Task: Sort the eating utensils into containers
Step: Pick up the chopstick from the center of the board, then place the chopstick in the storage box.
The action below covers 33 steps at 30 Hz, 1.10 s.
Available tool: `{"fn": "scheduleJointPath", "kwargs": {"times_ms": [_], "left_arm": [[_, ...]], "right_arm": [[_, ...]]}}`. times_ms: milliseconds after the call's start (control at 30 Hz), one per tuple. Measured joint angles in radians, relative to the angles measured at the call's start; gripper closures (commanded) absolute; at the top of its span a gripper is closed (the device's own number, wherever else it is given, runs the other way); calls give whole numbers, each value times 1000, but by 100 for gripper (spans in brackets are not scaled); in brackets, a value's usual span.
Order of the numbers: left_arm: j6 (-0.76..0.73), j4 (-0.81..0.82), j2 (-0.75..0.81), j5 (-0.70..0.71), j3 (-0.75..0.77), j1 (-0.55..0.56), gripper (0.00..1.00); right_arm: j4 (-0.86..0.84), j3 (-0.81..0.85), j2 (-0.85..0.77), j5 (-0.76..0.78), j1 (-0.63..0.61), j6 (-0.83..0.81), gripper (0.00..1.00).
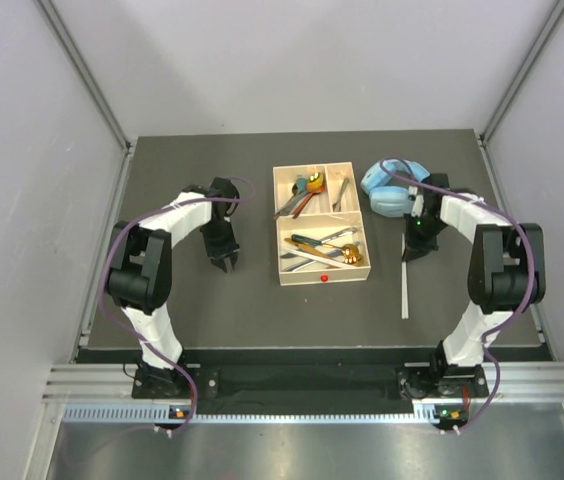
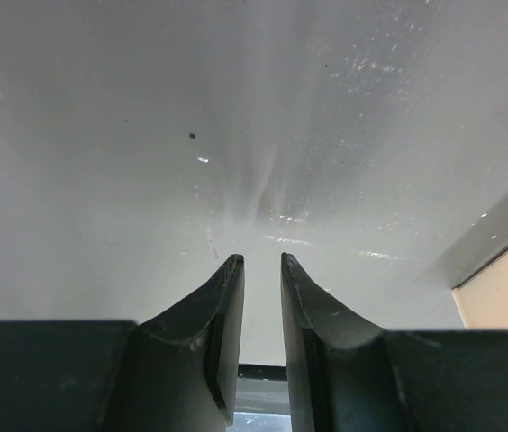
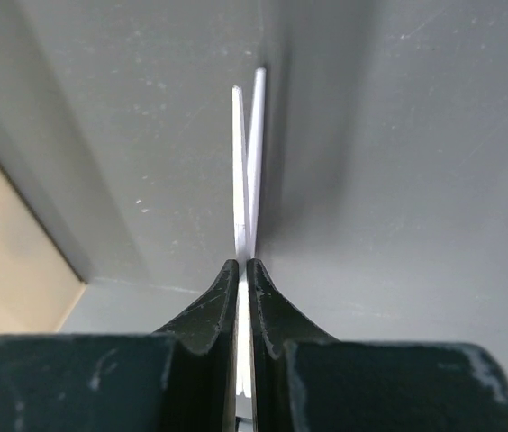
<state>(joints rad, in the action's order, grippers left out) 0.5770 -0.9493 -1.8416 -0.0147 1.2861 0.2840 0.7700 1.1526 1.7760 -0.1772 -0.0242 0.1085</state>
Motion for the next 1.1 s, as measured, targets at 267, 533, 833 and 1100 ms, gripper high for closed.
{"fn": "scheduleJointPath", "kwargs": {"times_ms": [267, 533, 833, 1100], "left_arm": [[0, 5, 0, -3, -10, 0, 72], [0, 5, 0, -4, -12, 0, 72], [-1, 5, 0, -4, -12, 0, 72], [-11, 5, 0, -3, -21, 0, 72]], "right_arm": [[4, 9, -58, -8, -2, 0, 100], [77, 129, -62, -25, -37, -20, 100], [197, 576, -62, 76, -281, -114, 100], [229, 689, -8, 198, -446, -215, 100]]}}
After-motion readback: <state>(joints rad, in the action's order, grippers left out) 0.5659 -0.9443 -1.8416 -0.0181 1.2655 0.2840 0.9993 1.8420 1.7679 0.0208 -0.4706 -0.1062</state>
